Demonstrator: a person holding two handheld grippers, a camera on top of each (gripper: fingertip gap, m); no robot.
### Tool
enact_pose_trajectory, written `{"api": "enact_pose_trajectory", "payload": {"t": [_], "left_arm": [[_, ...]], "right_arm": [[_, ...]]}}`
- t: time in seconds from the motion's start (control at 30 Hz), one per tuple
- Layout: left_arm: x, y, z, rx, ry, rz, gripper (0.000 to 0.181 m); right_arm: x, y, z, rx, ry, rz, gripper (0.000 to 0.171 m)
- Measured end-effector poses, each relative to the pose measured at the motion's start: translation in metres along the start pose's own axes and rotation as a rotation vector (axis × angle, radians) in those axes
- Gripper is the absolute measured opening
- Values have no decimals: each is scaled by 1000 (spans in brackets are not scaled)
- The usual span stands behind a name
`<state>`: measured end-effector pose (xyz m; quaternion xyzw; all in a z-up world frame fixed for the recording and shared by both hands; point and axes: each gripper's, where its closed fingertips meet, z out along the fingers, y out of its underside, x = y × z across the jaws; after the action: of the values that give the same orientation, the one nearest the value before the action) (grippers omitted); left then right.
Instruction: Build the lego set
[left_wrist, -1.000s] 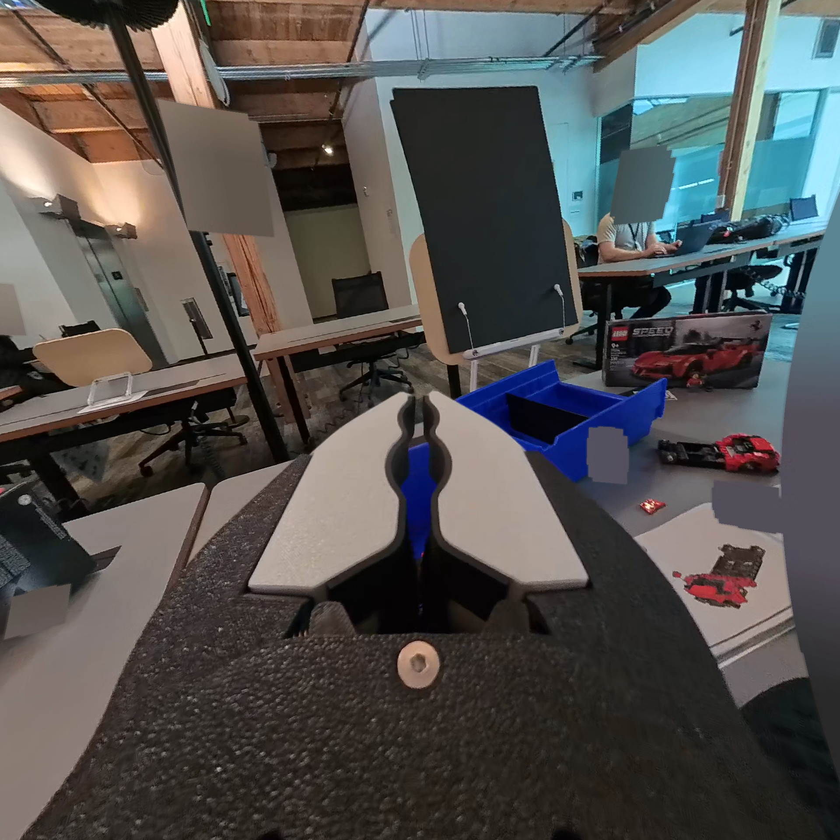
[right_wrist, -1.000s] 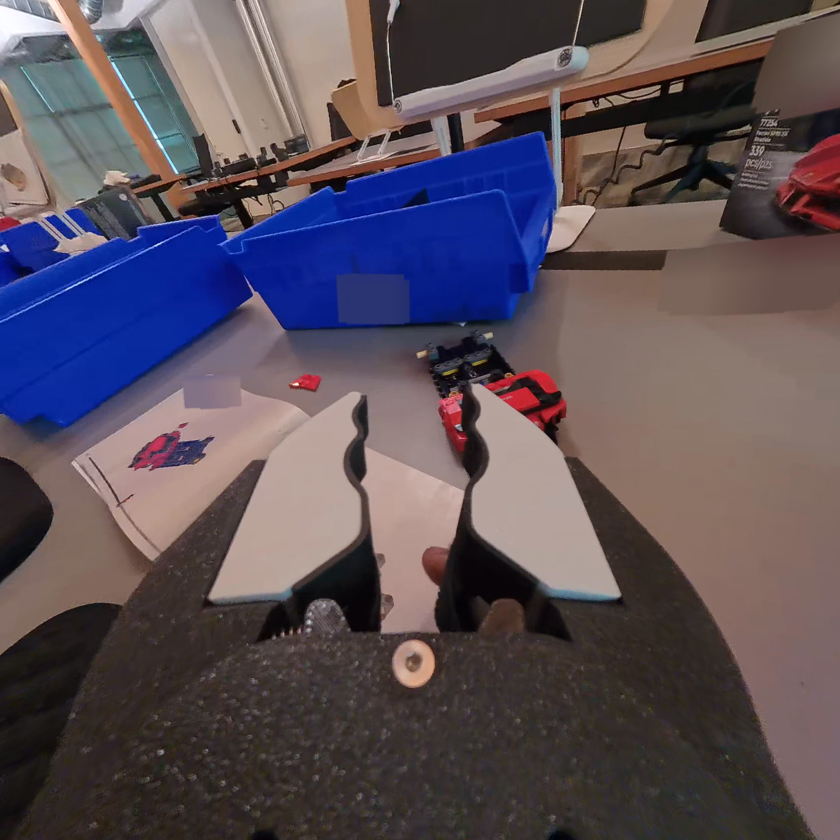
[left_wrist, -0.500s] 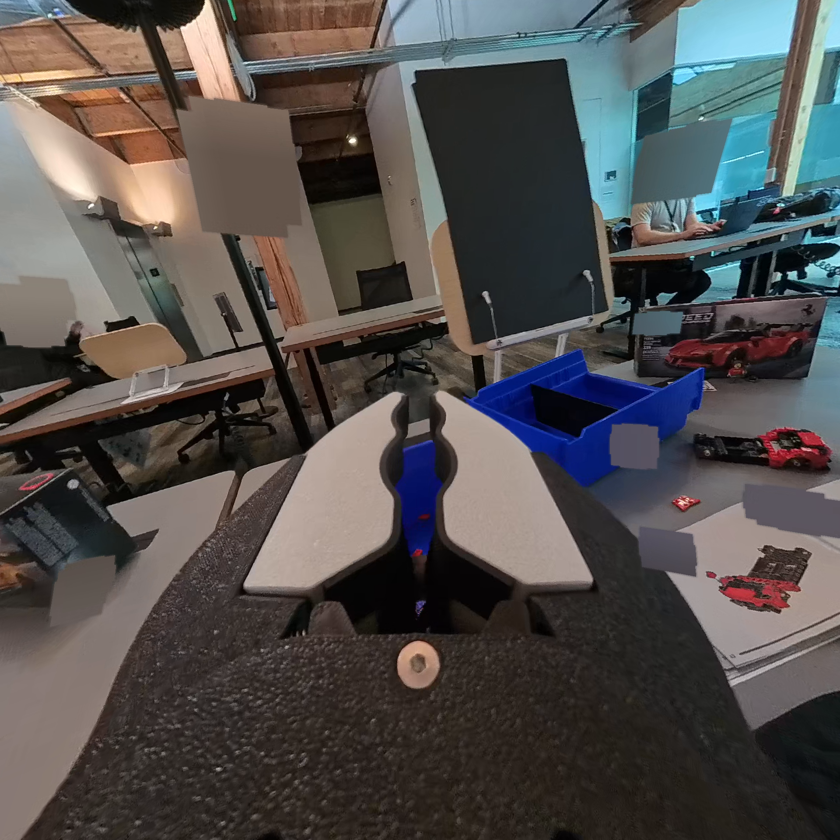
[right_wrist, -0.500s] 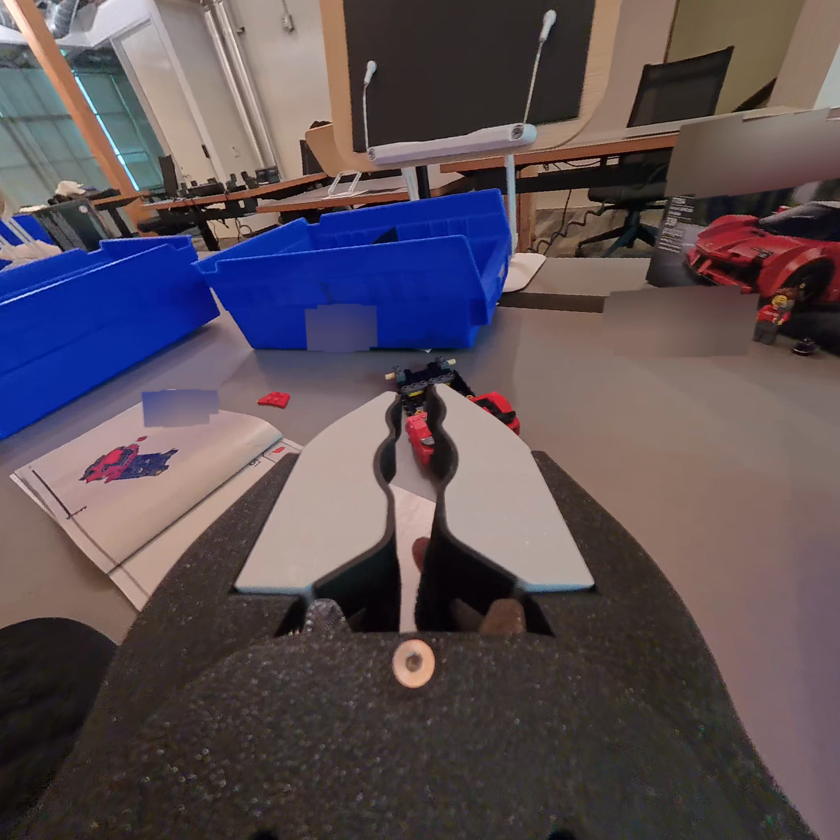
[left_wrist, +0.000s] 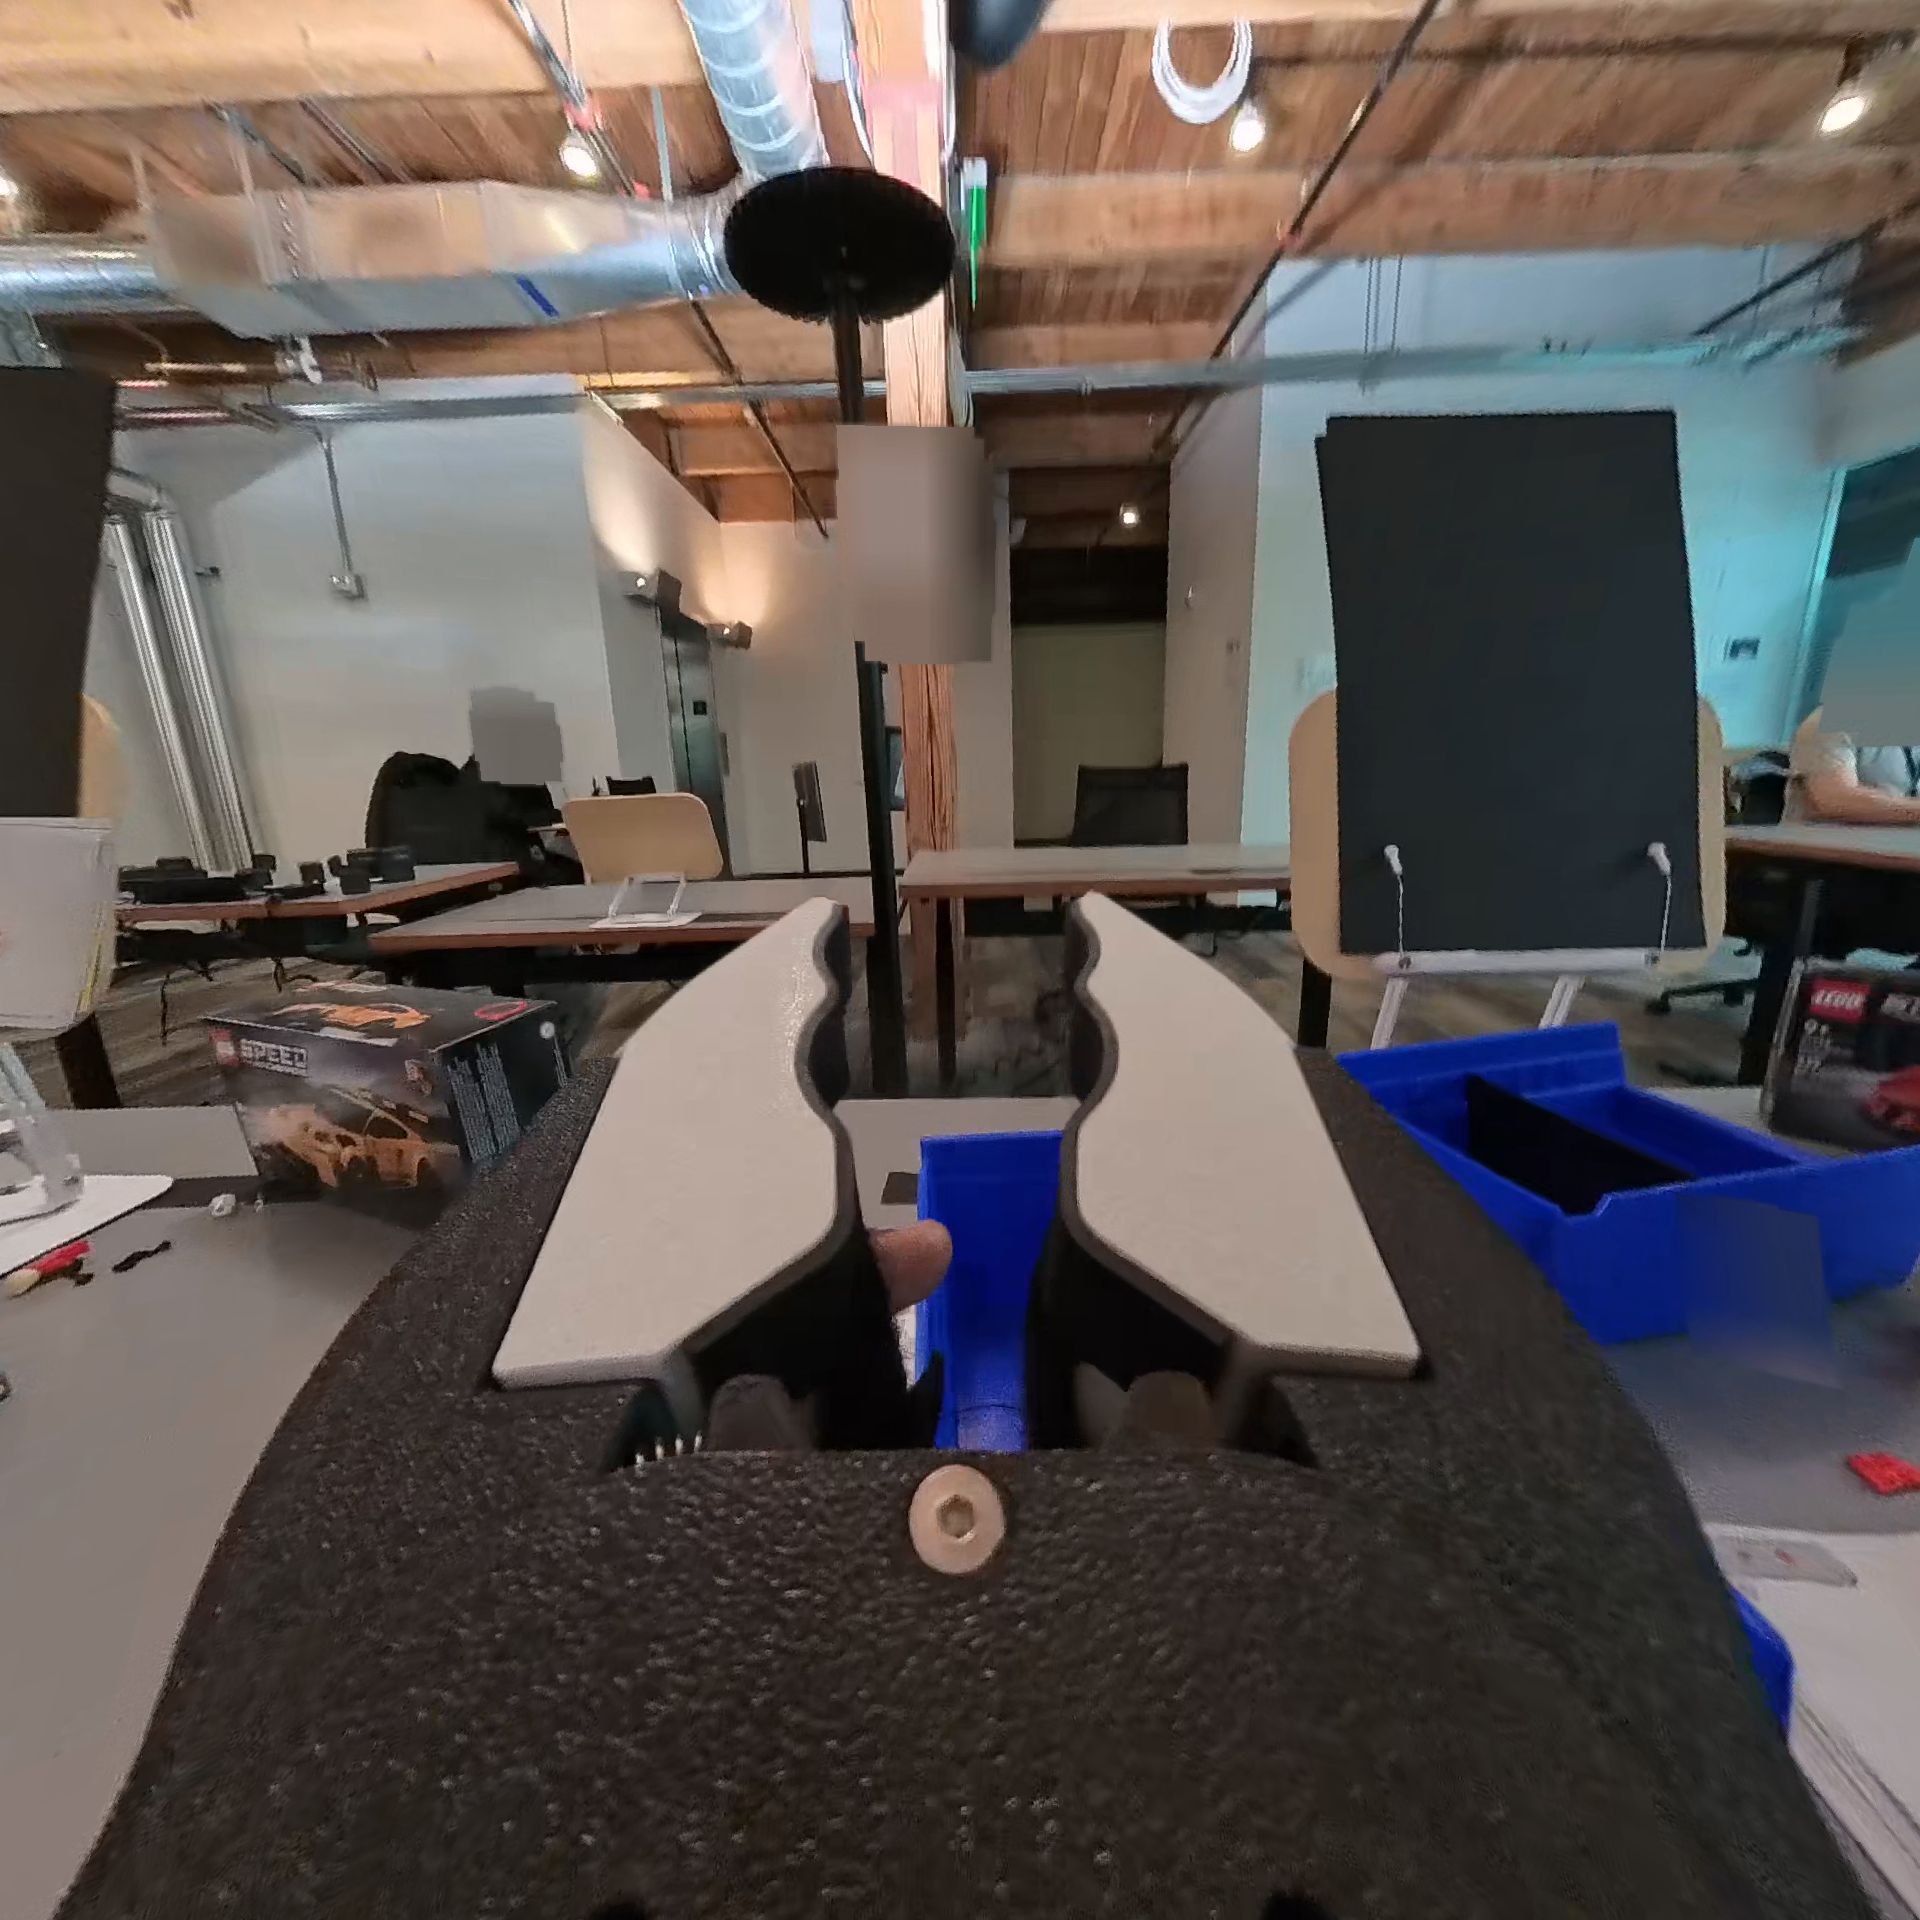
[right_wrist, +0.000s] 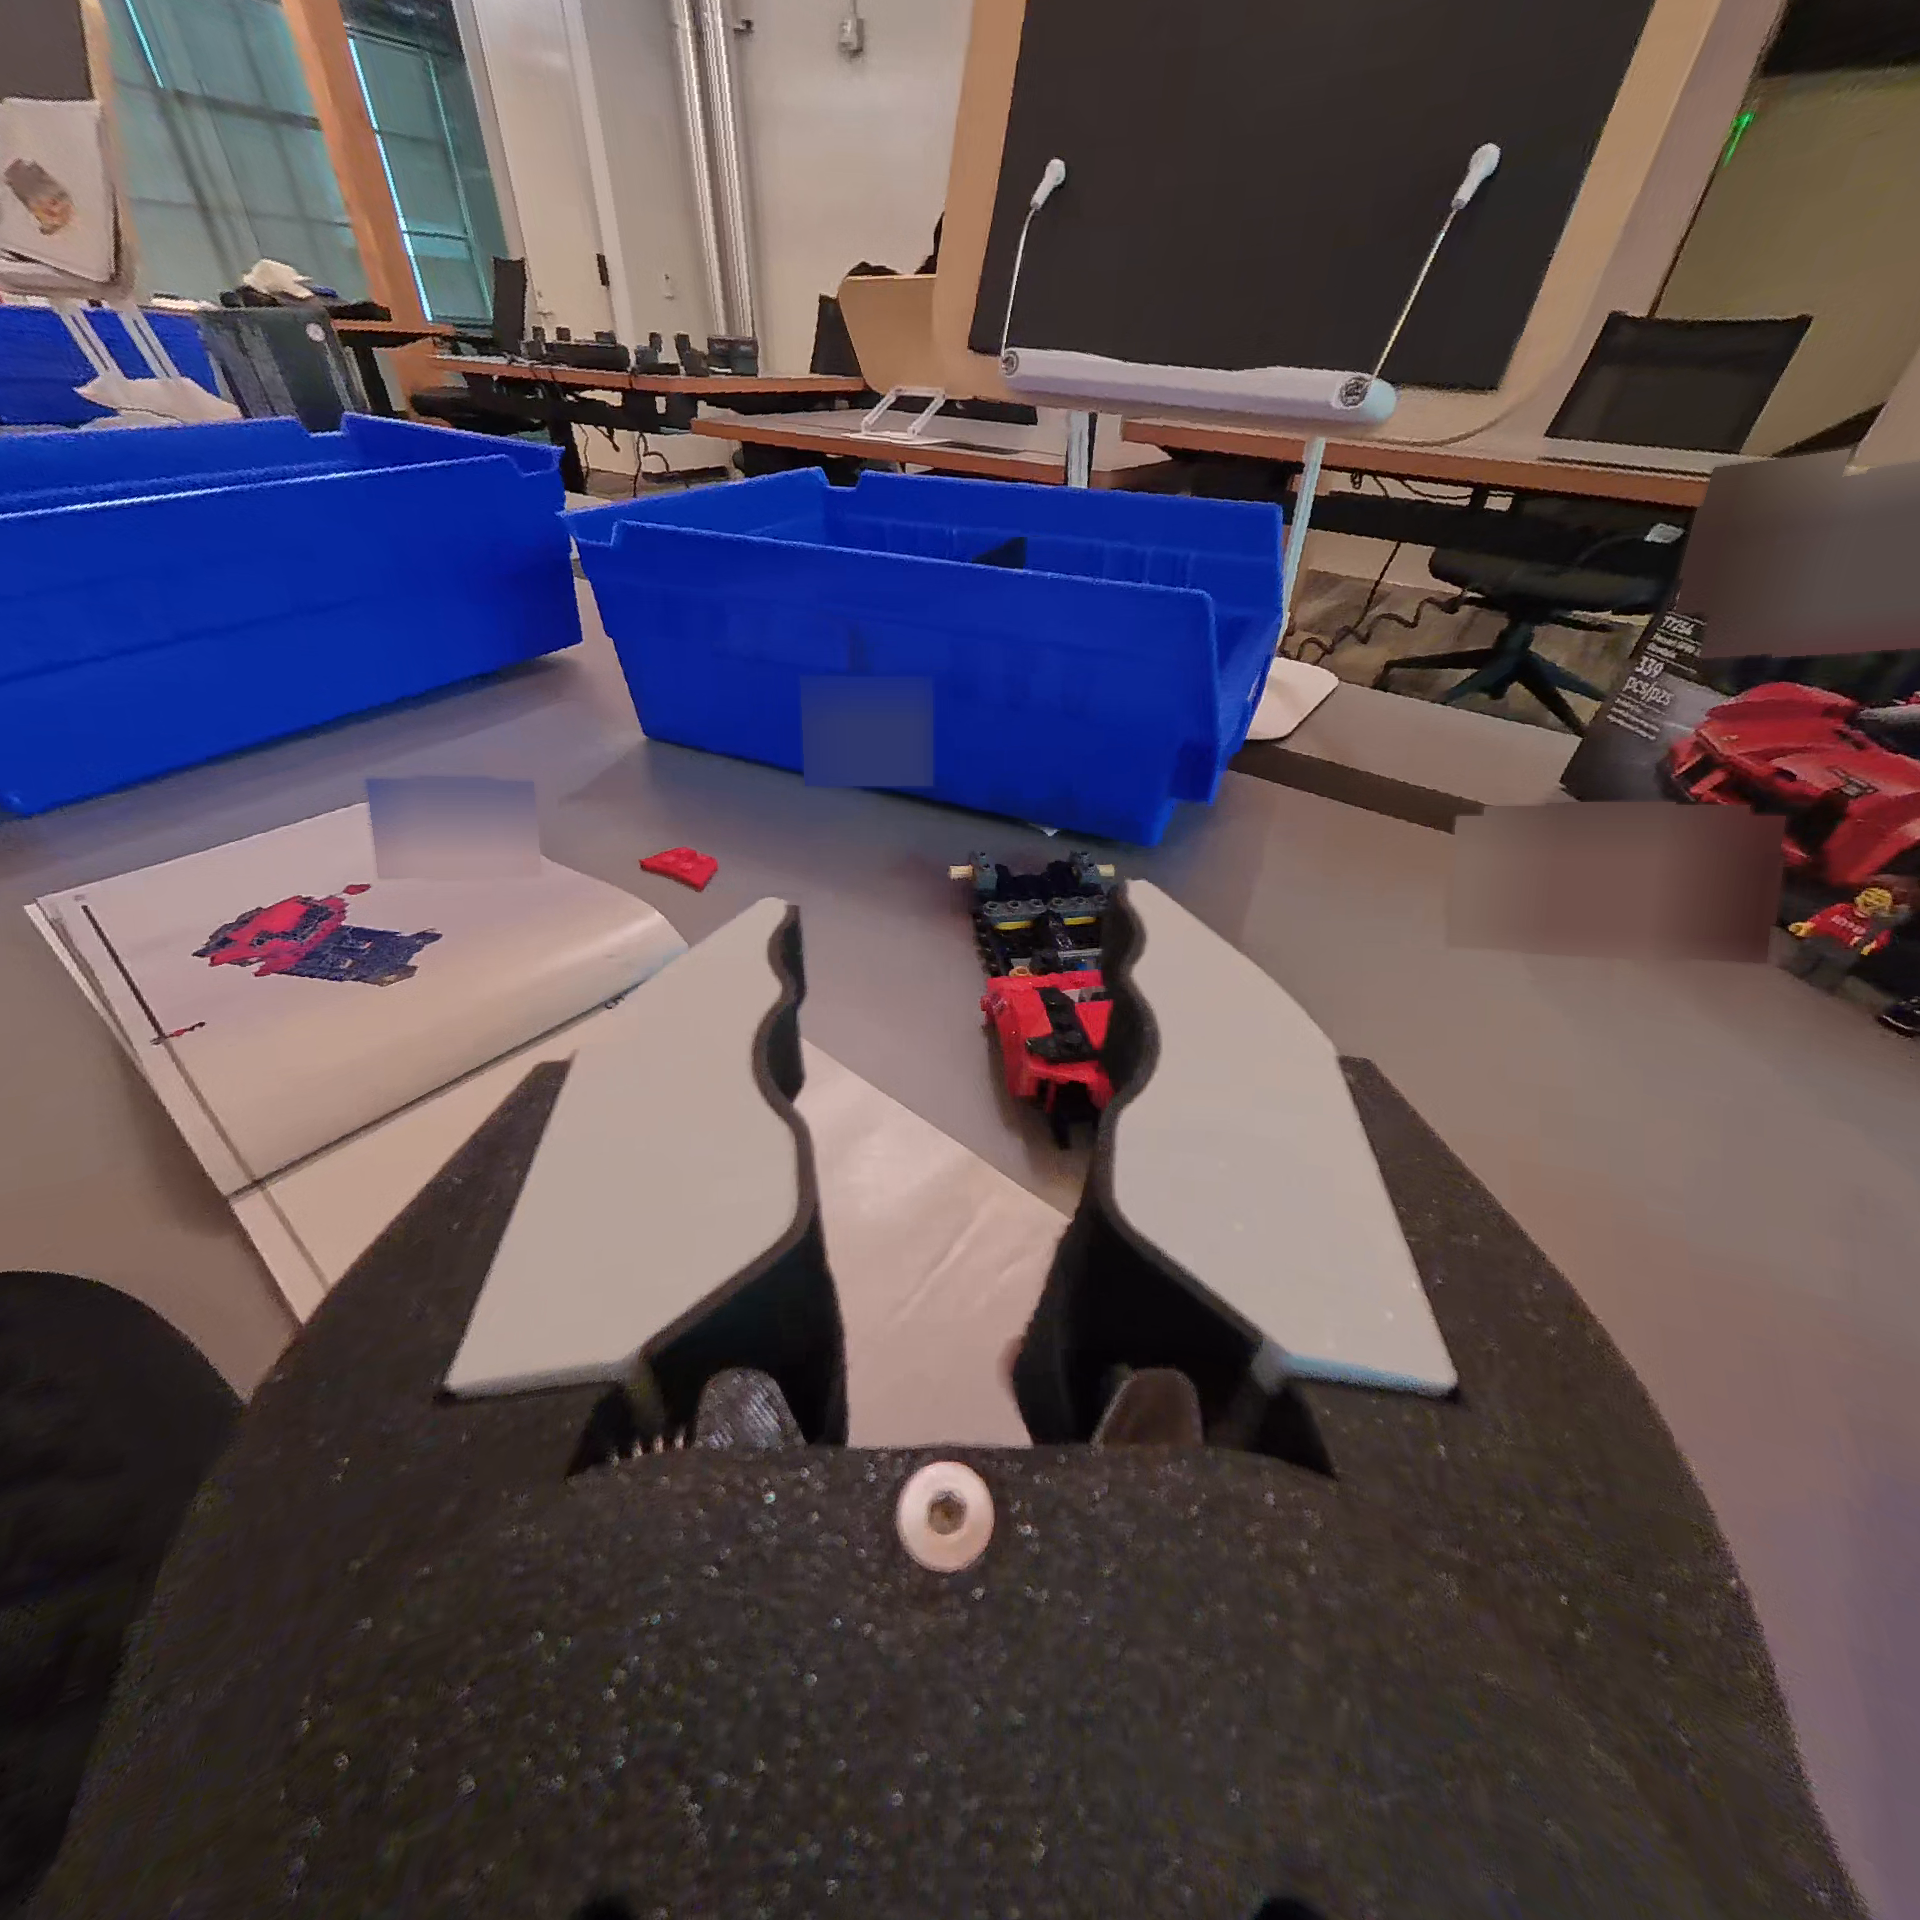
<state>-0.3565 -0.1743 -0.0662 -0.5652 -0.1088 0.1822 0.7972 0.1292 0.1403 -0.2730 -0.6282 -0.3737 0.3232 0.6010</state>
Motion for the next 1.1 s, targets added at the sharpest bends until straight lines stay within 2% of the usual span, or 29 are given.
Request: {"api": "enact_pose_trajectory", "payload": {"t": [0.1, 0.2, 0.23, 0.3, 0.43, 0.53, 0.67, 0.73, 0.77, 0.8, 0.87, 0.93, 1.1], "left_arm": [[-13, -5, -7, 28, -37, -36, 48], [-29, -8, -11, 51, -102, -71, 85], [-32, -10, -12, 59, -117, -78, 91], [-37, -13, -15, 81, -134, -93, 98], [-35, -19, -15, 126, -112, -118, 98], [-25, -22, -14, 143, -61, -119, 86], [-6, -26, -15, 168, 42, -113, 49], [1, -25, -14, 151, 88, -122, 30], [4, -22, -14, 126, 110, -114, 9], [7, -18, -13, 93, 126, -100, 4], [9, -11, -11, 41, 123, -73, 0], [11, -9, -10, 16, 118, -43, 0], [11, -6, -12, -2, 129, -23, 0]], "right_arm": [[-6, 3, 5, -46, -22, -40, 70], [-6, -1, 5, -30, 4, -80, 73], [-4, -3, 4, -18, 18, -78, 72], [2, -5, 0, 9, 43, -56, 68], [5, -4, -6, 39, 54, -13, 59], [1, -2, -3, 21, 44, -39, 53], [-2, 1, -1, -1, 35, -61, 49], [-2, 1, -1, -7, 39, -59, 34], [-3, 2, -1, -9, 26, -52, 18], [-3, 2, 1, -24, 17, -31, 9], [-12, 1, 14, -107, -32, 29, 7], [-40, -15, 33, -186, -142, 17, 10], [-143, -81, 89, -316, -498, -181, 28]]}}
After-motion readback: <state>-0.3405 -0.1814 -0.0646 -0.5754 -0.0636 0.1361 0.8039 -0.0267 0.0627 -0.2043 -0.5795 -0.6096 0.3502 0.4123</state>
